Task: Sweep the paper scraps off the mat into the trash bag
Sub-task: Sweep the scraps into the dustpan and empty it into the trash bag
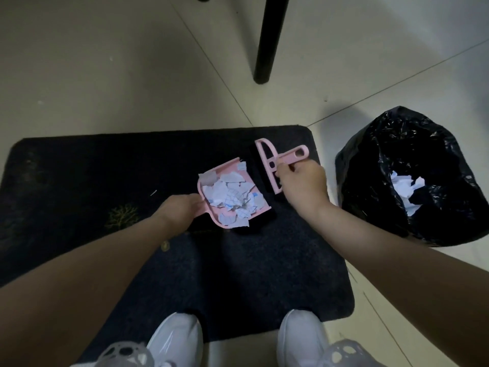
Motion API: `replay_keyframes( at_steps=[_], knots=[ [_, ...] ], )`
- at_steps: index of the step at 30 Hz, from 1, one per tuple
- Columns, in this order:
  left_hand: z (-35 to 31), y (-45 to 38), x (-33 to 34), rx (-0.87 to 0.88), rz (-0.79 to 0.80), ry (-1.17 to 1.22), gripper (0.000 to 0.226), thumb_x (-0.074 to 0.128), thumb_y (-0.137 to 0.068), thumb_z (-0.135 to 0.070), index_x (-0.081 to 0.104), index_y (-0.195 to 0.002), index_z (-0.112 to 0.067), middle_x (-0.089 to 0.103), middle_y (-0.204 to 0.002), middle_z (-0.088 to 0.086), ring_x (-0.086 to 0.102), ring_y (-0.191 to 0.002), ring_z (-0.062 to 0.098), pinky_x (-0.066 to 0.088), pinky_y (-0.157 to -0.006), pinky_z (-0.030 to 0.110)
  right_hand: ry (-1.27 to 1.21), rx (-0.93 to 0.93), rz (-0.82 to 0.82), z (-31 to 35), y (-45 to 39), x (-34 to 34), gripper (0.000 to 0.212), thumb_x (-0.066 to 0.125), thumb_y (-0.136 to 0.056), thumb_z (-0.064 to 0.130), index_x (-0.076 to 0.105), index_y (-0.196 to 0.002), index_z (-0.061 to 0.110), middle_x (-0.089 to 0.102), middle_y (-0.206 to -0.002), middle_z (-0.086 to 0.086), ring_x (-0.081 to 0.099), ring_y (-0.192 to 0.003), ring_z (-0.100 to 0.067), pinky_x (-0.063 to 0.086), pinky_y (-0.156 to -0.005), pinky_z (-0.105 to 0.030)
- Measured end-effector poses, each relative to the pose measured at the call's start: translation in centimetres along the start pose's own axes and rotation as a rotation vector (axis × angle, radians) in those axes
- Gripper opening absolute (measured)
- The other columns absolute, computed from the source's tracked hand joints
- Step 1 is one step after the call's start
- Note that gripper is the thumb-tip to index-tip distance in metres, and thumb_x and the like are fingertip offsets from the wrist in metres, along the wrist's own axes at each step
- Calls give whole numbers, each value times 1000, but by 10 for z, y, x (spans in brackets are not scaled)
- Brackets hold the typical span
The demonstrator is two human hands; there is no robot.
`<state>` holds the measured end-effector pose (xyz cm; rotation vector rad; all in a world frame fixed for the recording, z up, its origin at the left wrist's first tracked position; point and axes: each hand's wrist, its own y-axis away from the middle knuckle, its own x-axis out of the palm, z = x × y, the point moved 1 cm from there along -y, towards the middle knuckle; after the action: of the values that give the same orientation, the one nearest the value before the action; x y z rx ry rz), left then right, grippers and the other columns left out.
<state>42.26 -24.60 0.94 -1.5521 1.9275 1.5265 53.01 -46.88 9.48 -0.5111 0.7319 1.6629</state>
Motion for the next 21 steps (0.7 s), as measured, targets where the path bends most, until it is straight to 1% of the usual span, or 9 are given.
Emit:
replay_keyframes(
  at_steps=[3, 6, 8, 9, 11, 14, 17, 20, 21],
  knots=[
    [27, 25, -2, -69, -40, 60, 25, 48, -98, -14, 60, -116, -2, 66, -112, 13, 62, -109, 30, 46, -96, 36, 18, -83, 58, 19, 4, 16, 35, 50, -95, 27, 65, -69, 8, 57, -60, 1, 52, -54, -9, 35, -48, -23],
    [59, 50, 0, -131, -66, 69, 17, 47, -99, -13, 61, -105, -10, 67, -109, 13, 63, -103, 29, 46, -90, 32, 67, -188, 112, 41, 6, 35, 36, 50, -96, 28, 69, -77, 5, 61, -66, -2, 56, -60, -15, 38, -53, -25],
    [80, 65, 2, -140, -82, 94, 11, 49, -98, -11, 60, -98, -11, 68, -108, 12, 64, -101, 27, 48, -90, 32, 97, -233, 155, 55, 7, 50, 36, 49, -96, 28, 66, -71, 7, 57, -63, 1, 53, -59, -13, 37, -54, -24],
    [90, 72, 2, -172, -94, 155, 12, 50, -98, -10, 61, -98, -8, 68, -108, 12, 64, -100, 26, 48, -92, 33, 104, -245, 179, 63, 8, 60, 38, 48, -96, 28, 61, -65, 10, 55, -60, 3, 51, -56, -12, 36, -52, -24],
    [108, 83, 2, -240, -142, 280, 20, 50, -97, -8, 63, -107, 4, 66, -107, 15, 62, -101, 27, 46, -97, 34, 143, -277, 220, 75, 10, 78, 44, 47, -96, 30, 50, -54, 15, 50, -54, 5, 47, -50, -8, 32, -47, -22],
    [126, 96, -2, -336, -163, 212, 30, 45, -99, -22, 63, -109, 0, 67, -104, 20, 61, -101, 36, 44, -89, 38, 179, -294, 285, 91, 14, 105, 48, 47, -97, 32, 46, -51, 19, 48, -50, 5, 44, -47, -7, 30, -45, -22],
    [152, 103, 1, -400, -179, 269, 31, 44, -99, -25, 64, -108, -3, 67, -105, 21, 61, -101, 37, 44, -89, 40, 191, -280, 331, 101, 17, 127, 47, 48, -97, 33, 46, -52, 19, 47, -50, 5, 43, -45, -7, 29, -45, -22],
    [178, 106, 8, -462, -204, 575, 26, 55, -95, -32, 70, -100, -11, 69, -106, 13, 63, -101, 28, 48, -96, 40, 271, -309, 349, 110, 15, 148, 47, 46, -98, 33, 41, -52, 21, 44, -50, 6, 41, -46, -6, 25, -44, -22],
    [185, 108, 9, -481, -208, 639, 25, 56, -94, -35, 71, -98, -15, 69, -108, 8, 63, -101, 23, 48, -95, 37, 291, -312, 347, 115, 14, 156, 48, 45, -98, 33, 40, -52, 21, 43, -51, 6, 40, -46, -6, 24, -44, -22]
  ],
)
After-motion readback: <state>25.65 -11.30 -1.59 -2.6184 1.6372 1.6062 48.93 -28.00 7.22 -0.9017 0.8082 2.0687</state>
